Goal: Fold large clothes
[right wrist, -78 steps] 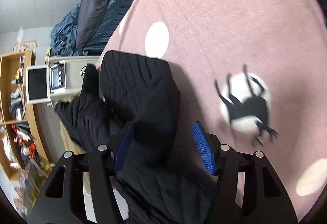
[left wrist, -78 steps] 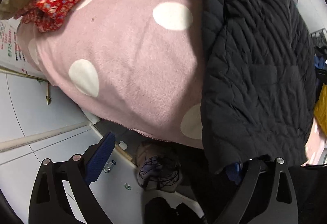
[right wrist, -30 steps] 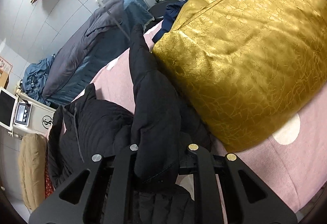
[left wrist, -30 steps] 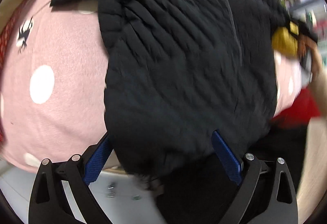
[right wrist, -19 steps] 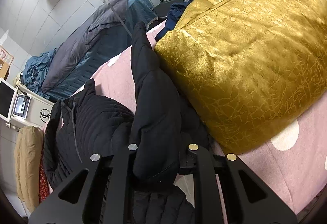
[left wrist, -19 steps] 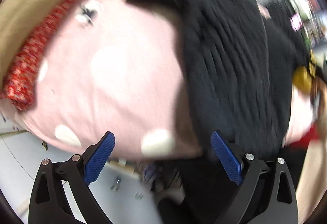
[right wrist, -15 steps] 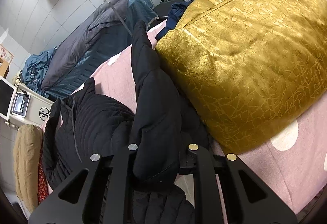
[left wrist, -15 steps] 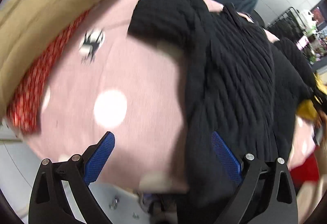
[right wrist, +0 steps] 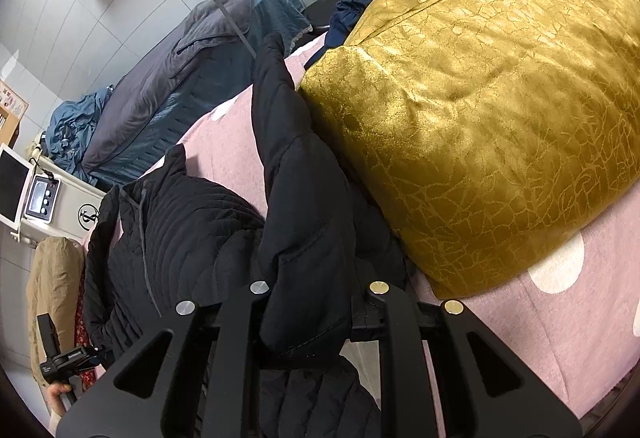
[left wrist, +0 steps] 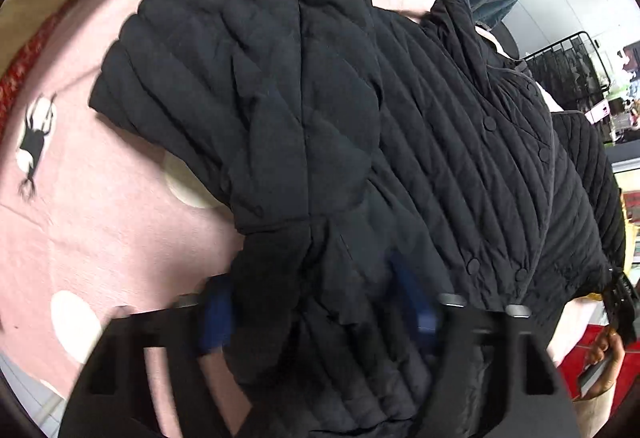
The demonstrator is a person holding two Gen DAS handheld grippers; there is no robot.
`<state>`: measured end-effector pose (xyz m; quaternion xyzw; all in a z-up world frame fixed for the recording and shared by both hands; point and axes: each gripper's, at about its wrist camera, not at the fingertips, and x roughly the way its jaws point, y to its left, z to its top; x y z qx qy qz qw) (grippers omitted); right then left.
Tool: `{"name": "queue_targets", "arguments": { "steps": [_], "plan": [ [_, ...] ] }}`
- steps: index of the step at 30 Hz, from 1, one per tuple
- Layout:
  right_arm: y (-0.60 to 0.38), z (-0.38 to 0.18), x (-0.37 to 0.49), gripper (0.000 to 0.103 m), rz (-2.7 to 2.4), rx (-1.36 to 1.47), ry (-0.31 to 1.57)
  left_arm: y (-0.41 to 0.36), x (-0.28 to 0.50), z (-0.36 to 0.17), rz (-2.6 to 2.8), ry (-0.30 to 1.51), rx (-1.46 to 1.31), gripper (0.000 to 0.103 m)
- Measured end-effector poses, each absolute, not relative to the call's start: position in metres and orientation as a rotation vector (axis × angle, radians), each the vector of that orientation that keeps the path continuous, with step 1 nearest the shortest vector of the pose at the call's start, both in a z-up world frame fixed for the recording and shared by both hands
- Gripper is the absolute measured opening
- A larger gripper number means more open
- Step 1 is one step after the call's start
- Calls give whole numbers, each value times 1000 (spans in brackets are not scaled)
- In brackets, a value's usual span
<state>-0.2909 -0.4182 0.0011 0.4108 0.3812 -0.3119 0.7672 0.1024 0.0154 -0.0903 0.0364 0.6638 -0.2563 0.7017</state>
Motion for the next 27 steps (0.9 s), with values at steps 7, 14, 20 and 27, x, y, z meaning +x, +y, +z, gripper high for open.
{"name": "queue_targets", "arguments": {
  "steps": [7, 14, 20, 27],
  "plan": [
    [-418, -3, -290, 16, -673, 893, 839, 96, 84, -107, -428, 1495, -131, 35],
    [-417, -10, -289, 27, -672, 919, 840, 137, 68, -138, -317, 1519, -410, 48],
    [-427, 4, -275, 40, -660, 912, 904, 109, 78, -119, -287, 1500, -158, 65],
    [-446, 62, -243, 61, -683, 631, 902, 116, 81, -76, -252, 1406, -179, 77]
  ]
}}
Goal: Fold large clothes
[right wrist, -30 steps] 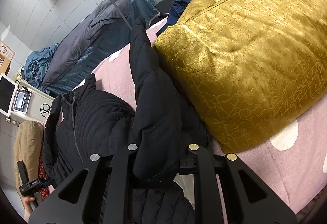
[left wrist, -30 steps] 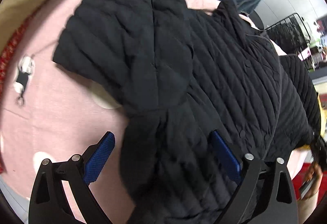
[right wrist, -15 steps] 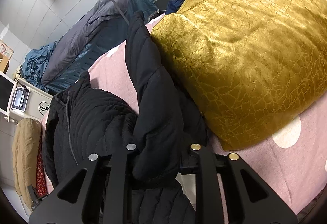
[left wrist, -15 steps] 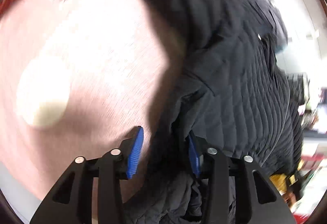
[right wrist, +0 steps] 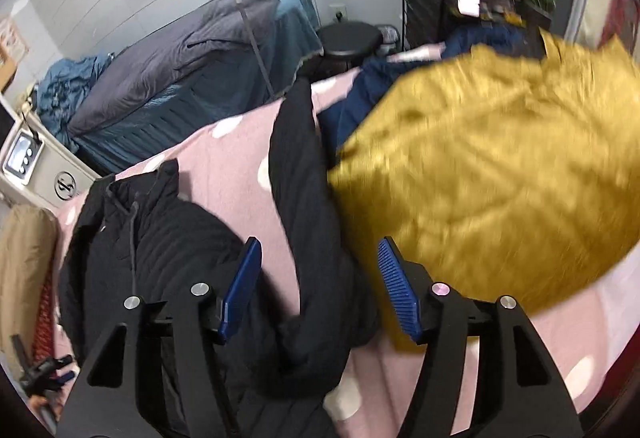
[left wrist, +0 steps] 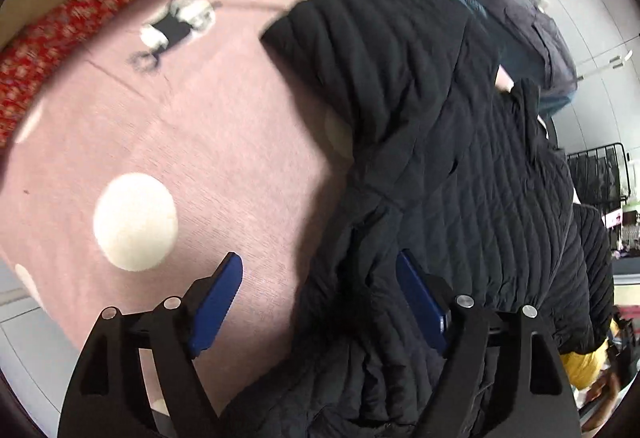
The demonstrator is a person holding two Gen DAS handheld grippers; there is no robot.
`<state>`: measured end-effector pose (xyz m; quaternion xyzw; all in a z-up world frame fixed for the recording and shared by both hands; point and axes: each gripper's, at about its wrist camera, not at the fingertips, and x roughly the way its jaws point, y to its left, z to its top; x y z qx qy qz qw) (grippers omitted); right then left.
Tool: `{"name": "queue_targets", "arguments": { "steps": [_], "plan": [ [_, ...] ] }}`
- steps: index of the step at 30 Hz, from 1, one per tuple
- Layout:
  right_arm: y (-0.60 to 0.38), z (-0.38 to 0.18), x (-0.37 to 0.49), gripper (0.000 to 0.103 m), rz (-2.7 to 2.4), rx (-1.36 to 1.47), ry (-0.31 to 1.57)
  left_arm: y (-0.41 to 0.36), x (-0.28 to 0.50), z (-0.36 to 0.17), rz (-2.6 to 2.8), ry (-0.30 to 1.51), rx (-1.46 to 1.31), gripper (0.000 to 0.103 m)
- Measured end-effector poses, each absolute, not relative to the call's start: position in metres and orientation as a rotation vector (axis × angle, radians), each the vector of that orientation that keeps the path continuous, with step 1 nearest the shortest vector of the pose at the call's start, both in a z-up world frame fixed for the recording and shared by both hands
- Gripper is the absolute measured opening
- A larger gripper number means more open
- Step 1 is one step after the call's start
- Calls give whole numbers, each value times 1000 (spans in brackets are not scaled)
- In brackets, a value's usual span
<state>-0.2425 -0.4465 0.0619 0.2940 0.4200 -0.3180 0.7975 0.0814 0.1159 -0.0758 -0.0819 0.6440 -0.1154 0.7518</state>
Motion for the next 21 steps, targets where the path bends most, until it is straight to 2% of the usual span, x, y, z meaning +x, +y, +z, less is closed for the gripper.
{"name": "queue_targets", "arguments": {
  "steps": [5, 10, 11, 12, 13, 15, 18, 21],
  "plan": [
    [-489, 55, -195, 61, -614, 654, 936, 113, 72, -55, -241, 1374, -77, 77],
    [-514, 16, -146, 58, -589, 651, 1059, 107, 53, -48, -265, 1368, -20, 78],
    [-512, 10, -139, 44, -570, 633, 1089, 108, 49, -48, -269, 1372, -22, 79],
    [-507, 3, -130, 24, -562, 573, 1146, 107, 46, -48, -271, 1376, -22, 80],
    [-500, 1, -125, 19, -569, 492, 1187, 105, 43, -50, -269, 1380, -22, 80],
    [-489, 9, -125, 13, -564, 418, 1165, 105, 39, -54, -267, 1396, -28, 80],
    [-473, 48, -146, 11, -571, 400, 1028, 105, 36, -57, -265, 1415, -42, 80],
    [-458, 118, -183, 10, -576, 416, 787, 101, 37, -53, -282, 1403, -42, 80]
  ]
}}
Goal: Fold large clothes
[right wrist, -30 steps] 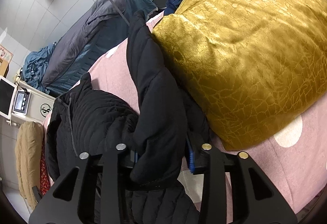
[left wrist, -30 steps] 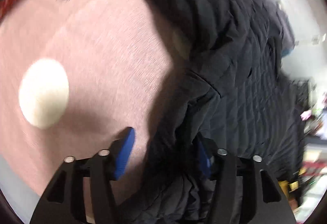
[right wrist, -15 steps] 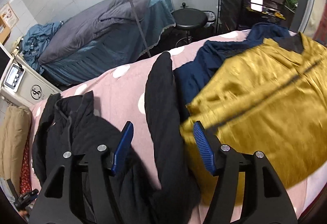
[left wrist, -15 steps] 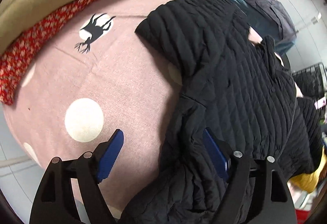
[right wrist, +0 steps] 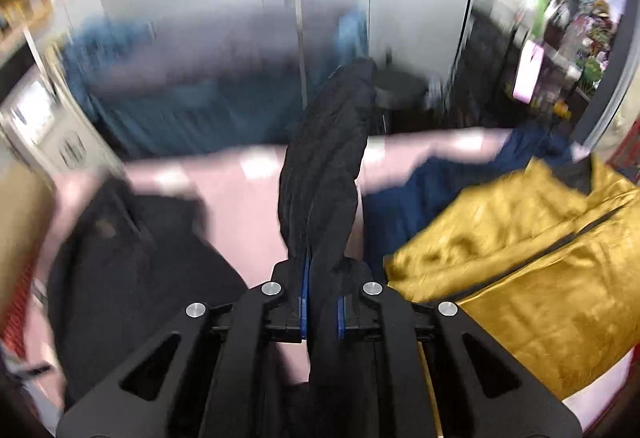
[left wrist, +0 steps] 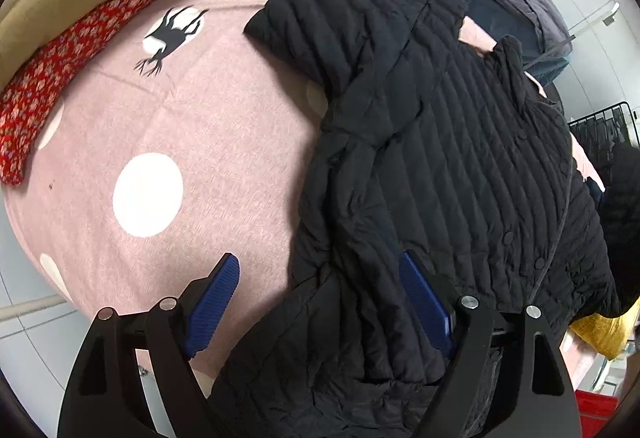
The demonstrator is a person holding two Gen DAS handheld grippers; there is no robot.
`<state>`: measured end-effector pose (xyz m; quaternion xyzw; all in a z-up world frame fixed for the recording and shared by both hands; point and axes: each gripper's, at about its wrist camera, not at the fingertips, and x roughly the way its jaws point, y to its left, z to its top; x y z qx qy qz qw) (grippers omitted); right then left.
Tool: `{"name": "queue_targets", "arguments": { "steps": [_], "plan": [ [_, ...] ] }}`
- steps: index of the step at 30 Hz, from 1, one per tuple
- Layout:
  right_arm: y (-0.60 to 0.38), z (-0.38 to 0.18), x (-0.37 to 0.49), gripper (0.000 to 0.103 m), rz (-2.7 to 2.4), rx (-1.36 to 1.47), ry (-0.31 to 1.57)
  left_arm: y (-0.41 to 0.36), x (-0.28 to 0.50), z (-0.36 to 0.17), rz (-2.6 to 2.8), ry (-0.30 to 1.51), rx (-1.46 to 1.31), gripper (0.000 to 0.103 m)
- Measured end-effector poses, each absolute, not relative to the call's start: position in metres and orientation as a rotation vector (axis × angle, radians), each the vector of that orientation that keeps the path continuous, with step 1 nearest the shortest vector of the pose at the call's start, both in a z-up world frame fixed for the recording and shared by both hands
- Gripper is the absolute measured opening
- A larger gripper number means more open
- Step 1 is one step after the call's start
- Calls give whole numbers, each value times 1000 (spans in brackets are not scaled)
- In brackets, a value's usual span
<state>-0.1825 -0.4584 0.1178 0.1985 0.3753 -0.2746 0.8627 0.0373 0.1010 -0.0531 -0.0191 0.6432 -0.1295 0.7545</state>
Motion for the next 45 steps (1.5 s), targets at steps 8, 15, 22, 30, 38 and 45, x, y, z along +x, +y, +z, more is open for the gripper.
{"name": "queue_targets", "arguments": {
  "steps": [8, 15, 22, 30, 38, 45],
  "plan": [
    [-481, 183, -314, 10, -885, 545, 424, 65, 43, -40, -387, 1365, -12, 80],
    [-525, 63, -413, 10, -1094, 971, 557, 47, 31, -40, -441, 1369, 24, 81],
    [-516, 44, -423, 10, -1092, 1044, 552, 55, 20, -53, -416, 1412, 25, 81],
    [-478, 130, -314, 10, -881, 710, 529, 58, 19, -53, -423, 1411, -5, 82],
    [-365, 140, -150, 10, -380, 586, 639, 52, 13, -53, -449, 1404, -13, 82],
    [-235, 47, -73, 62, -99, 514, 983, 71, 13, -59, -415, 1417, -25, 82]
  ]
}}
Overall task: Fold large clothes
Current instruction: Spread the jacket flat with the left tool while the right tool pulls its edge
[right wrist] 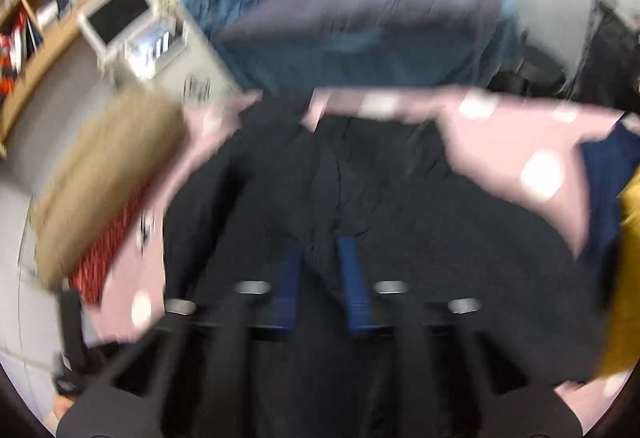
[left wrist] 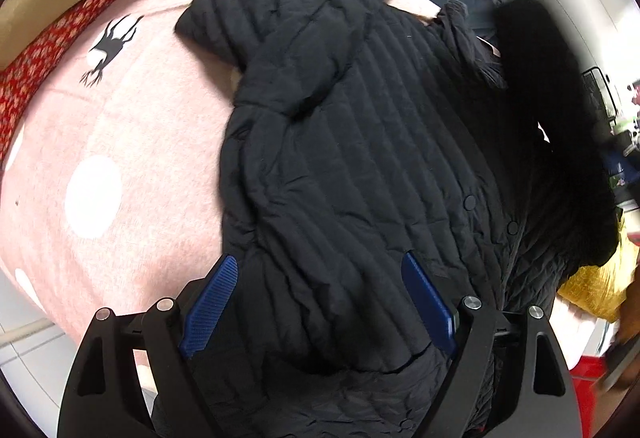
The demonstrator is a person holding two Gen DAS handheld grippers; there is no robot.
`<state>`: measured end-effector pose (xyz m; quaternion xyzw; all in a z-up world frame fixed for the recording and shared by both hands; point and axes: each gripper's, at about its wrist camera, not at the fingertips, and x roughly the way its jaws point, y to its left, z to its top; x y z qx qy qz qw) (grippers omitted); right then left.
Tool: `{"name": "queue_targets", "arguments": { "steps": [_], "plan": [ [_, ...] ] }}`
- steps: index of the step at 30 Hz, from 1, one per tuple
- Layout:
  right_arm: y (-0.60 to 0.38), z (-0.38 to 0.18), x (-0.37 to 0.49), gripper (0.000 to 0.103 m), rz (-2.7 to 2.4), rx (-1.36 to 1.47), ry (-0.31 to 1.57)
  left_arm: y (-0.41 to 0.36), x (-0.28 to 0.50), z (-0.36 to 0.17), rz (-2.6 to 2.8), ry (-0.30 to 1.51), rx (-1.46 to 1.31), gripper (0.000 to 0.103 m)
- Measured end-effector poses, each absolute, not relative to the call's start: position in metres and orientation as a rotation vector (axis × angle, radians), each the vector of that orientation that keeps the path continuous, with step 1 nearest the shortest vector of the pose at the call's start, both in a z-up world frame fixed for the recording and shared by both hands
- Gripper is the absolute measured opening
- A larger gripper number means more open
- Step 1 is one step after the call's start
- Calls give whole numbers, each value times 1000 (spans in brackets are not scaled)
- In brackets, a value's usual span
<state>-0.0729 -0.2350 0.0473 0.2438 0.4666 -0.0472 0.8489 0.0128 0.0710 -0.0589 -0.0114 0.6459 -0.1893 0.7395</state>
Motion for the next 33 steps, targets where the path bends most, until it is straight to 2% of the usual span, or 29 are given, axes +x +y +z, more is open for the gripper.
{"name": "queue_targets", "arguments": {
  "steps": [1, 4, 9, 20, 26, 28, 33],
  "plan": [
    [-219, 25, -70, 70, -55, 546, 1055, 74, 13, -60, -407, 1422, -30, 82],
    [-188, -11, -82, 71, -24, 554, 1168, 84, 14, -64, -387, 1435, -51, 82],
    [-191, -29, -128, 71, -60, 635, 1192, 84, 15, -65, -384, 1437, -49, 82],
    [-309, 36, -215, 72, -256, 845, 871, -4, 36, -33, -574, 1346, 28, 82],
    [-378, 12, -290, 72, -473, 1139, 703, -64, 53, -28, -632, 1293, 99, 82],
    [-403, -13, -310, 72, -505, 1297, 670, -89, 57, -33, -656, 1301, 134, 82],
    [-437, -60, -308, 72, -455, 1430, 678, -138, 51, -76, -661, 1393, 344, 82]
  ]
}}
